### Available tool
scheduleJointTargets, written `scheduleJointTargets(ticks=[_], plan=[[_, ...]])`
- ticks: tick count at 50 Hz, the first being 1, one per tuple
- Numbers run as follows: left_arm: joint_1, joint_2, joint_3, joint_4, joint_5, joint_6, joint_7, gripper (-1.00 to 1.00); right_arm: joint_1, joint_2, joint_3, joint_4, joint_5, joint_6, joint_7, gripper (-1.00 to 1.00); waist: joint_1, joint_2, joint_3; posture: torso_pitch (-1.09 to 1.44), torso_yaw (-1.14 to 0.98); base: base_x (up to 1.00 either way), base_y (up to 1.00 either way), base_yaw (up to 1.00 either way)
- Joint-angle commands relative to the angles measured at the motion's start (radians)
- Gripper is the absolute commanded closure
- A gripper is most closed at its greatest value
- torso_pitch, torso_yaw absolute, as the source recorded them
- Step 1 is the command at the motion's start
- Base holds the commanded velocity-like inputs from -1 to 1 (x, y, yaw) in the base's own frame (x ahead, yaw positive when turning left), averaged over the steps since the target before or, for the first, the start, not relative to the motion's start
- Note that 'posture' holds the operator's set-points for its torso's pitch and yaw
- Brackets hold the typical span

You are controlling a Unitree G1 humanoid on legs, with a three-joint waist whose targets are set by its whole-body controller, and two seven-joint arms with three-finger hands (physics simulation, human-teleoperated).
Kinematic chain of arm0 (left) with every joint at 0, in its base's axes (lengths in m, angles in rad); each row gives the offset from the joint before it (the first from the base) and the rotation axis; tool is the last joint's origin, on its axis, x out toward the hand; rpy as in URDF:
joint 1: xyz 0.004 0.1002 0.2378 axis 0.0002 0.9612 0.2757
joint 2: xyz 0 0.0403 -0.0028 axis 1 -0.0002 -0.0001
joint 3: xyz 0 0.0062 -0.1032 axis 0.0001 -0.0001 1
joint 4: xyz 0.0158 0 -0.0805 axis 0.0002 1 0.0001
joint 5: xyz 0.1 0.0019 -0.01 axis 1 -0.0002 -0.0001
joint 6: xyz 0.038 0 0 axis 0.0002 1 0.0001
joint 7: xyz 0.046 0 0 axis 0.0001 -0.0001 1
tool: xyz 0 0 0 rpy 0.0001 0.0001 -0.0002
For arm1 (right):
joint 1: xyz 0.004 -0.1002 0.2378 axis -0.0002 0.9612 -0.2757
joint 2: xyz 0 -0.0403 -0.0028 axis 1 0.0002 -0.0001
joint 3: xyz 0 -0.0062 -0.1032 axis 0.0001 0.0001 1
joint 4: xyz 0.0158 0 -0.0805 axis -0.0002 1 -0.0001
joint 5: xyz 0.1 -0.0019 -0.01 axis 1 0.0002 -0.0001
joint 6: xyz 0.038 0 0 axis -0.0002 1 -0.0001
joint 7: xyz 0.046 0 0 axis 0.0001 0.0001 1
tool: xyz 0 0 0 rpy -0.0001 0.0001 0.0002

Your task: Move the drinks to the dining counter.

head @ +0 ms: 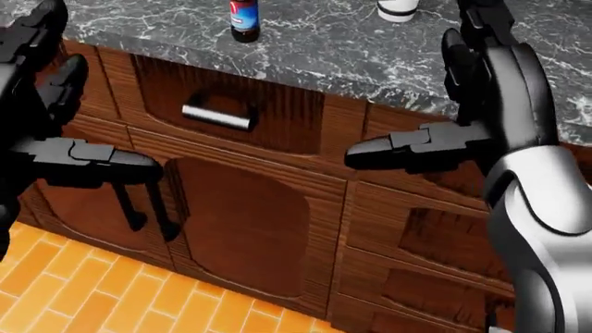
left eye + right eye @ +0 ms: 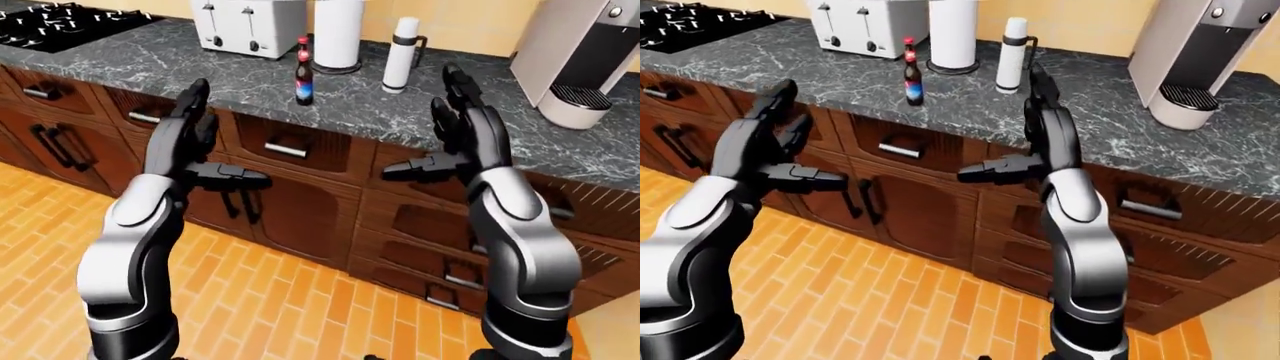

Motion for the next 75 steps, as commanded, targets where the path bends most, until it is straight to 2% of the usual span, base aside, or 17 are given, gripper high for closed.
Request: scheduleJointTargets(ticks=[1, 4, 6, 11, 13, 15, 22, 26, 27, 29, 37, 40, 50, 66, 70, 71, 75], plan=[[-0.03, 0.011, 0.012, -0.033, -0.001, -0.021, 0.001, -1.0, -0.029, -0.009, -0.006, -0.033, 0.006, -0.002, -0.011, -1.0, -0.003, 0.005, -0.026, 0.0, 0.0, 0.0, 0.0, 0.0], [-0.035, 0.013, 0.012, -0.036, 0.0, -0.017, 0.001, -1.0, -0.029, -0.011, -0.007, -0.046, 0.012, 0.013, -0.018, -1.0, -0.005, -0.008, -0.049, 0.0, 0.0, 0.04, 0.0, 0.0], [-0.04, 0.015, 0.014, -0.046, -0.003, -0.005, 0.002, -1.0, -0.028, -0.013, -0.009, -0.056, 0.017, 0.017, -0.021, -1.0, 0.0, -0.019, -0.028, 0.0, 0.0, 0.31, 0.0, 0.0], [-0.046, 0.018, 0.015, -0.071, -0.007, 0.022, 0.006, -1.0, -0.008, -0.023, -0.032, -0.091, 0.042, 0.028, -0.026, -1.0, 0.004, -0.027, -0.037, 0.0, 0.0, 0.35, 0.0, 0.0], [-0.047, 0.017, 0.013, -0.075, -0.006, 0.026, 0.007, -1.0, -0.004, -0.033, -0.045, -0.107, 0.054, 0.039, -0.029, -1.0, 0.006, -0.064, -0.006, 0.0, 0.0, 0.35, 0.0, 0.0], [-0.047, 0.017, 0.014, -0.077, -0.006, 0.028, 0.007, -1.0, 0.0, -0.038, -0.056, -0.119, 0.068, 0.046, -0.036, -1.0, -0.005, -0.068, -0.022, 0.0, 0.0, 0.35, 0.0, 0.0], [-0.024, 0.025, 0.025, -0.09, 0.003, 0.016, 0.002, -1.0, 0.009, -0.048, -0.047, -0.132, 0.082, 0.045, -0.049, -1.0, -0.017, -0.033, -0.016, 0.0, 0.0, 0.35, 0.0, 0.0], [-0.008, 0.04, 0.054, -0.096, -0.005, 0.013, -0.006, -1.0, -0.004, -0.05, -0.043, -0.129, 0.079, 0.05, -0.05, -1.0, -0.014, 0.04, -0.048, 0.0, 0.0, 0.15, 0.0, 0.0], [0.0, 0.042, 0.058, -0.091, -0.006, 0.002, -0.008, -1.0, -0.005, -0.05, -0.041, -0.129, 0.077, 0.051, -0.05, -1.0, -0.016, 0.029, -0.052, 0.0, 0.0, 0.09, 0.0, 0.0], [0.007, 0.048, 0.069, -0.11, -0.015, 0.019, -0.006, -1.0, -0.003, -0.05, -0.036, -0.131, 0.072, 0.05, -0.049, -1.0, -0.01, 0.046, -0.024, 0.0, 0.0, 0.09, 0.0, 0.0], [0.045, 0.057, 0.086, -0.134, -0.026, 0.011, -0.009, -1.0, 0.04, -0.072, -0.097, -0.21, 0.105, 0.072, -0.042, -1.0, 0.001, 0.004, 0.006, 0.0, 0.0, 0.01, 0.0, 0.0], [0.064, 0.055, 0.091, -0.157, -0.029, 0.017, -0.01, -1.0, 0.053, -0.081, -0.098, -0.209, 0.108, 0.06, -0.041, -1.0, 0.01, -0.062, -0.014, 0.0, 0.0, 0.0, 0.0, 0.0], [0.11, 0.084, 0.156, -0.213, -0.045, 0.042, -0.024, -1.0, 0.048, -0.074, -0.081, -0.201, 0.106, 0.045, -0.047, -1.0, -0.005, -0.011, -0.034, 0.0, 0.0, 0.0, 0.0, 0.0], [0.161, 0.096, 0.195, -0.228, -0.054, 0.024, -0.038, -1.0, 0.033, -0.039, -0.046, -0.192, 0.087, 0.028, -0.045, -1.0, -0.007, 0.003, -0.03, 0.0, 0.0, 0.0, 0.0, 0.04], [0.153, 0.092, 0.181, -0.224, -0.05, 0.024, -0.034, -1.0, 0.03, -0.046, -0.057, -0.185, 0.087, 0.025, -0.051, -1.0, -0.019, -0.004, -0.018, 0.0, 0.0, 0.0, 0.02, 0.45], [0.153, 0.09, 0.177, -0.221, -0.048, 0.02, -0.035, -1.0, 0.022, -0.046, -0.066, -0.189, 0.091, 0.037, -0.061, -1.0, -0.006, -0.027, -0.008, 0.0, 0.0, 0.0, 0.0, 0.0], [0.146, 0.09, 0.172, -0.217, -0.043, 0.021, -0.037, -1.0, 0.026, -0.052, -0.075, -0.185, 0.106, 0.022, -0.07, -1.0, 0.005, -0.016, -0.029, 0.0, 0.0, 0.0, 0.0, 0.0]])
